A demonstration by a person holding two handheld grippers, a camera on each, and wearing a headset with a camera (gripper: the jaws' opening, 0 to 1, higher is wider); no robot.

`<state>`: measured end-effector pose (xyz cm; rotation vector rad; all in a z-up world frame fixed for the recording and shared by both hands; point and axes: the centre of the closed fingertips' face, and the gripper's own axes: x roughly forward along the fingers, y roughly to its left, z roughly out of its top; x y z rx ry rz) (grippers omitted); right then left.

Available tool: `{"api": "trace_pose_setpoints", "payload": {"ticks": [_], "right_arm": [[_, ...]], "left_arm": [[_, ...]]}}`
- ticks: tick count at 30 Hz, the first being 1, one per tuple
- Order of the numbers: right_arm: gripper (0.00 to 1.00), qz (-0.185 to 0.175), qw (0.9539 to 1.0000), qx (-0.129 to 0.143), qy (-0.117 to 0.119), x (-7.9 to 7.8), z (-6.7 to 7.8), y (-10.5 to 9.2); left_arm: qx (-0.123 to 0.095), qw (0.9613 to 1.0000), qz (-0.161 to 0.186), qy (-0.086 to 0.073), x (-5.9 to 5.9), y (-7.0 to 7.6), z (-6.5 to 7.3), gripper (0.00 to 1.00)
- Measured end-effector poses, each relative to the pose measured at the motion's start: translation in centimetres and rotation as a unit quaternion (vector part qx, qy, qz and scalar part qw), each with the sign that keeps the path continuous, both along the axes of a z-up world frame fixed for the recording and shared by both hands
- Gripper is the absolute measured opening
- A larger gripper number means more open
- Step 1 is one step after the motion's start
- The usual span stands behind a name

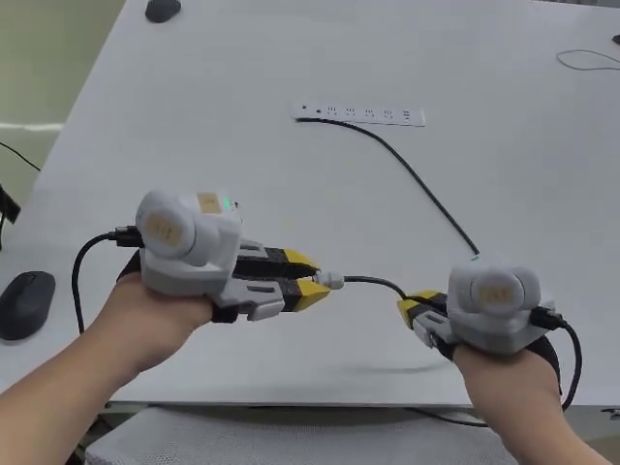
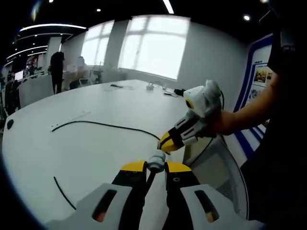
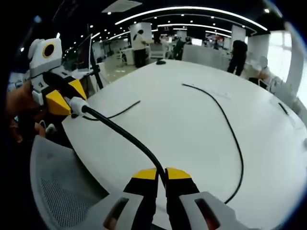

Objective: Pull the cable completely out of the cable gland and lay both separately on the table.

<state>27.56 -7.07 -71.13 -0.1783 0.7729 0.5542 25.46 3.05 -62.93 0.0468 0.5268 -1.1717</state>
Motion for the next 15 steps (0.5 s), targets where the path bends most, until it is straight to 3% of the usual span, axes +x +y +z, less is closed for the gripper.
{"api": "trace_pose_setpoints", "payload": {"ticks": [4, 15], "right_arm": [[0.0, 0.018, 0.9995, -0.015, -0.023, 0.2, 0.7, -0.1], [0.03, 0.052, 0.9966, -0.036, -0.054, 0.0, 2.2, 0.8]], "left_arm": [[0.001, 1.0, 0.001, -0.002, 0.4, 0.2, 0.1, 0.15], [-0.004, 1.0, -0.003, 0.0, 0.6, 0.4, 0.4, 0.15]]}}
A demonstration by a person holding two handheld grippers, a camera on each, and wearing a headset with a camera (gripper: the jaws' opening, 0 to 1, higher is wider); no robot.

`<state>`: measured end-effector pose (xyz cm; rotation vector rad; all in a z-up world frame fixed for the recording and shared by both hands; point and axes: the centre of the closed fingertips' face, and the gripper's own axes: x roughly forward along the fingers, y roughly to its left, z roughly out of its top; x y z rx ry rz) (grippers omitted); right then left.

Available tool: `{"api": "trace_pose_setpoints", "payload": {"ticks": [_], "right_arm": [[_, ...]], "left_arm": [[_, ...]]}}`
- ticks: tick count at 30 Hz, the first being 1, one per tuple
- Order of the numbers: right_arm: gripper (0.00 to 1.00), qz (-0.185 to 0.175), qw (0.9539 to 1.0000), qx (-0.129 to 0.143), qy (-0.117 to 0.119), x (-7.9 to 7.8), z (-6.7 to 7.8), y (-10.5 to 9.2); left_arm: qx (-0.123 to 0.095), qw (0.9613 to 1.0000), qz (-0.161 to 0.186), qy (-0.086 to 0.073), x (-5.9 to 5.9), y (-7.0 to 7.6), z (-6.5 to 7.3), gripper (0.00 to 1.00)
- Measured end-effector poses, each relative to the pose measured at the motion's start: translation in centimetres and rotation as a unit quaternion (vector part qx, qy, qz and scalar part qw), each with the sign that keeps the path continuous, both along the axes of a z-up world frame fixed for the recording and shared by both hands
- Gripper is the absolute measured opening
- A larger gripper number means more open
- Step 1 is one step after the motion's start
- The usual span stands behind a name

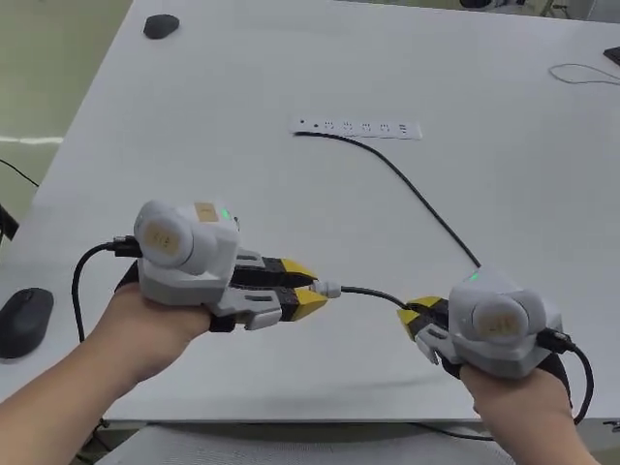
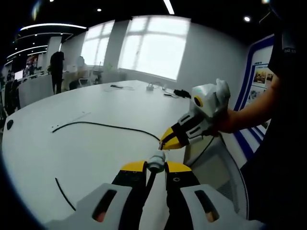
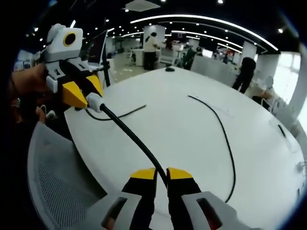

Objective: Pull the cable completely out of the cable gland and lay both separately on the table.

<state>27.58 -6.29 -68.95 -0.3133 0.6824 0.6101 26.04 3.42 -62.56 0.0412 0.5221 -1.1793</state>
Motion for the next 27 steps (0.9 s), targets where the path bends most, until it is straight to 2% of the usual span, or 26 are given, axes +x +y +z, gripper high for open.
{"api": "trace_pose_setpoints", "payload": {"ticks": [3, 5, 8, 11, 13, 14, 15, 17, 23, 27], "right_arm": [[0.1, 0.026, 0.9995, -0.006, -0.017, -0.1, 0.9, 0.8], [0.15, 0.062, 0.9975, -0.006, -0.032, -0.4, 1.8, 2.0], [0.16, 0.107, 0.991, -0.043, -0.067, -0.6, 3.2, 3.3], [0.16, 0.14, 0.9858, -0.044, -0.081, -1.1, 4.5, 5.6], [0.15, 0.159, 0.9819, -0.054, -0.088, -1.3, 4.8, 6.6], [0.13, 0.173, 0.9779, -0.062, -0.1, -1.3, 5.0, 7.3], [0.1, 0.18, 0.9761, -0.064, -0.104, -1.4, 4.9, 7.8], [0.1, 0.184, 0.9753, -0.068, -0.102, -1.4, 4.7, 8.2], [0.04, 0.208, 0.9682, -0.083, -0.111, -1.4, 4.8, 8.9], [0.01, 0.234, 0.959, -0.103, -0.122, -1.6, 4.3, 9.3]], "left_arm": [[-0.001, 1.0, 0.0, 0.0, 0.1, 0.1, 0.0, 0.15], [0.0, 1.0, -0.001, 0.0, 0.1, 0.1, 0.0, 0.15], [0.002, 1.0, -0.002, 0.0, -0.1, 0.1, -0.2, 0.15], [0.002, 1.0, -0.006, 0.002, -0.3, 0.0, -0.3, 0.15], [0.003, 1.0, -0.008, 0.002, -0.3, -0.1, -0.3, 0.15], [0.003, 1.0, -0.008, 0.003, -0.4, -0.1, -0.3, 0.15], [0.005, 1.0, -0.006, -0.001, -0.2, 0.0, -0.3, 0.15], [0.002, 1.0, -0.005, 0.002, -0.2, 0.0, -0.2, 0.15], [0.003, 1.0, -0.005, 0.0, -0.3, 0.3, -0.2, 0.15], [0.003, 1.0, 0.0, 0.002, -0.2, 0.6, -0.5, 0.15]]}}
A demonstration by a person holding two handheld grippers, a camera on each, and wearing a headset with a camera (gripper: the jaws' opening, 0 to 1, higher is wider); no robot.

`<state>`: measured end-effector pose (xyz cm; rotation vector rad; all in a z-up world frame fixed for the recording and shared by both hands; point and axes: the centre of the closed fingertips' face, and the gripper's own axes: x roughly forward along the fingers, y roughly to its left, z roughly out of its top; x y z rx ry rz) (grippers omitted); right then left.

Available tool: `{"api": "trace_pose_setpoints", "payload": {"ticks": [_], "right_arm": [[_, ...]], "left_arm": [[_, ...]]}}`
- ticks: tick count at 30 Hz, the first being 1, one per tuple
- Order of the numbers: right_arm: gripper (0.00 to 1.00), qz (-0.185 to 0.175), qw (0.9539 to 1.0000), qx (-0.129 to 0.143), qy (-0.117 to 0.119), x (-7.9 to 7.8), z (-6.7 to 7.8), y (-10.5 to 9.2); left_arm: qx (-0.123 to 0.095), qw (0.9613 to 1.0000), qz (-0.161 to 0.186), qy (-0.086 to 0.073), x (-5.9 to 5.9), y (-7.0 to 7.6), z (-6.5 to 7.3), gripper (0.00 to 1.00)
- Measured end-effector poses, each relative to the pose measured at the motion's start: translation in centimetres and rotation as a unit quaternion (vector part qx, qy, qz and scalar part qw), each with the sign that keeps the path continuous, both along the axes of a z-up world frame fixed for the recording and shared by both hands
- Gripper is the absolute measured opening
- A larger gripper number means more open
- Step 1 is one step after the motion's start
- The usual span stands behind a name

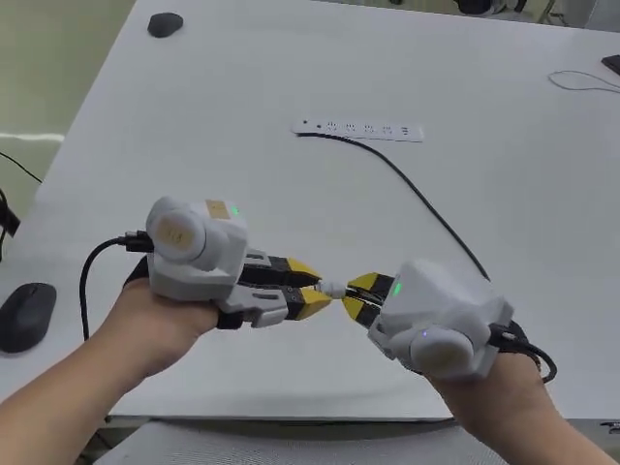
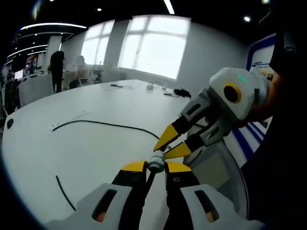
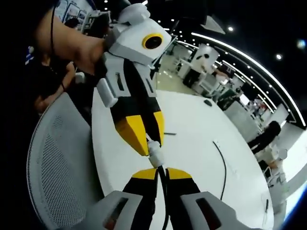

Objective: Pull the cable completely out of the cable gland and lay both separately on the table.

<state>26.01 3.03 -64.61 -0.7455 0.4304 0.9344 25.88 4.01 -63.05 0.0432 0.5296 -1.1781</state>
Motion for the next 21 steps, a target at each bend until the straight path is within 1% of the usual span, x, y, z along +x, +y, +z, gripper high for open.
{"api": "trace_pose_setpoints", "payload": {"ticks": [2, 5, 9, 12, 15, 17, 18, 21], "right_arm": [[0.01, -0.002, 1.0, 0.005, 0.001, 0.0, 0.0, 0.0], [0.0, -0.007, 0.9999, 0.009, 0.005, 0.1, 0.0, 0.0], [0.0, -0.024, 0.9994, 0.017, 0.016, 0.4, -0.2, -0.5], [0.0, -0.039, 0.9984, 0.031, 0.026, 0.6, -0.2, -0.7], [0.0, -0.048, 0.9975, 0.037, 0.035, 0.5, -0.4, -0.8], [0.0, -0.065, 0.9963, 0.037, 0.041, 0.8, -0.7, -1.2], [0.0, -0.077, 0.9949, 0.045, 0.046, 0.9, -0.7, -1.5], [0.0, -0.094, 0.9929, 0.05, 0.053, 1.1, -0.7, -2.1]], "left_arm": [[0.002, 1.0, 0.001, -0.002, 0.0, 0.1, -0.2, 0.15], [0.0, 1.0, 0.001, -0.003, 0.1, 0.2, -0.1, 0.15], [0.0, 1.0, 0.0, -0.003, 0.2, 0.2, -0.1, 0.15], [0.0, 1.0, -0.003, -0.009, 0.2, 0.2, 0.0, 0.15], [0.002, 0.9999, -0.007, -0.011, 0.2, 0.1, -0.1, 0.15], [0.005, 0.9999, -0.007, -0.013, 0.3, 0.1, -0.1, 0.15], [0.004, 0.9999, -0.006, -0.012, 0.4, 0.2, -0.1, 0.15], [0.002, 0.9999, -0.006, -0.012, 0.5, 0.3, 0.0, 0.15]]}}
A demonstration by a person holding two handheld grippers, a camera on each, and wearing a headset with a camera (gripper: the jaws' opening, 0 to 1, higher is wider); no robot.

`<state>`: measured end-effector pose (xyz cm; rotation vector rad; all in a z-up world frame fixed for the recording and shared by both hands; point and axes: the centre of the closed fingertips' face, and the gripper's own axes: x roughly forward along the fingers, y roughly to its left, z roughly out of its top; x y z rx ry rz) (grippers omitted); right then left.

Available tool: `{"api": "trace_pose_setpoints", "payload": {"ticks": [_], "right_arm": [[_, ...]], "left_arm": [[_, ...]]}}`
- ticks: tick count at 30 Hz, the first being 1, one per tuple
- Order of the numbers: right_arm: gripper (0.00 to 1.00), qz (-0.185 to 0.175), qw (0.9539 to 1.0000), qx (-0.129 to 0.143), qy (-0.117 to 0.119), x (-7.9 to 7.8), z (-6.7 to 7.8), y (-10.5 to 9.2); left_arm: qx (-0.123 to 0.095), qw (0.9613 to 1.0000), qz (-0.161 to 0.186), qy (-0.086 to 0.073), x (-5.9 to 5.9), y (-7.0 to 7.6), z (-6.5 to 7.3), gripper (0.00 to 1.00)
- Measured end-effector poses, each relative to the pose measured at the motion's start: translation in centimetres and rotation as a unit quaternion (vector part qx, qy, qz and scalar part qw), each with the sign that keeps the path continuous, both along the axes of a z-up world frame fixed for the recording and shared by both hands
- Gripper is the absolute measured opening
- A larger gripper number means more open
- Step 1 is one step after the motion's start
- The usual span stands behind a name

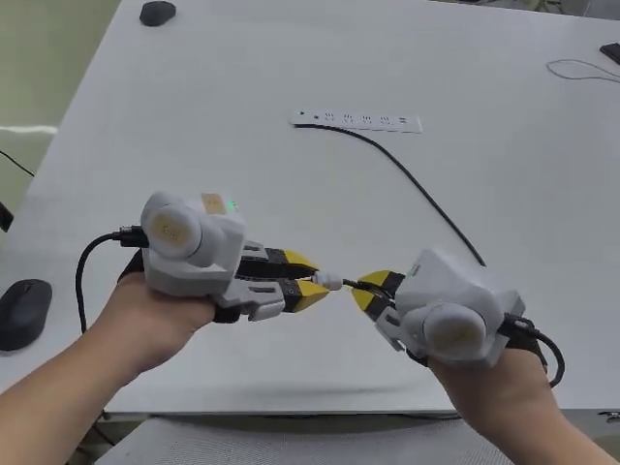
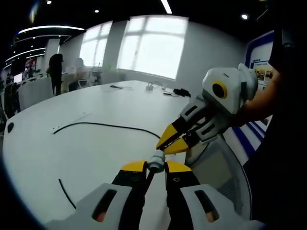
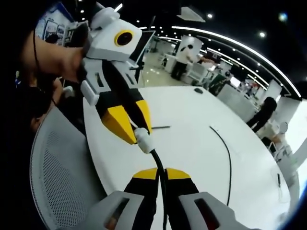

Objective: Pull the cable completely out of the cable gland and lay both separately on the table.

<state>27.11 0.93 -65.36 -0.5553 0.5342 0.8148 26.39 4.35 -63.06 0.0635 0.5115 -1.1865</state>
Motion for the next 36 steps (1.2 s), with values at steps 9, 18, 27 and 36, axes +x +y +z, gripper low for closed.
{"api": "trace_pose_setpoints", "payload": {"ticks": [9, 18, 27, 36], "right_arm": [[0.0, -0.051, 0.9983, 0.012, 0.024, 0.3, -1.1, -2.1], [0.0, -0.111, 0.9919, 0.034, 0.051, 0.9, -2.6, -4.5], [0.0, -0.173, 0.9789, 0.056, 0.093, 1.5, -5.2, -6.9], [0.0, -0.21, 0.967, 0.072, 0.125, 0.9, -6.8, -7.4]], "left_arm": [[0.001, 1.0, -0.002, 0.002, 0.0, 0.0, -0.1, 0.15], [0.0, 1.0, 0.001, 0.002, -0.2, 0.3, 0.0, 0.15], [0.001, 1.0, 0.0, 0.003, -0.2, 0.3, -0.2, 0.15], [0.003, 1.0, -0.001, 0.005, -0.4, 0.5, -0.4, 0.15]]}}
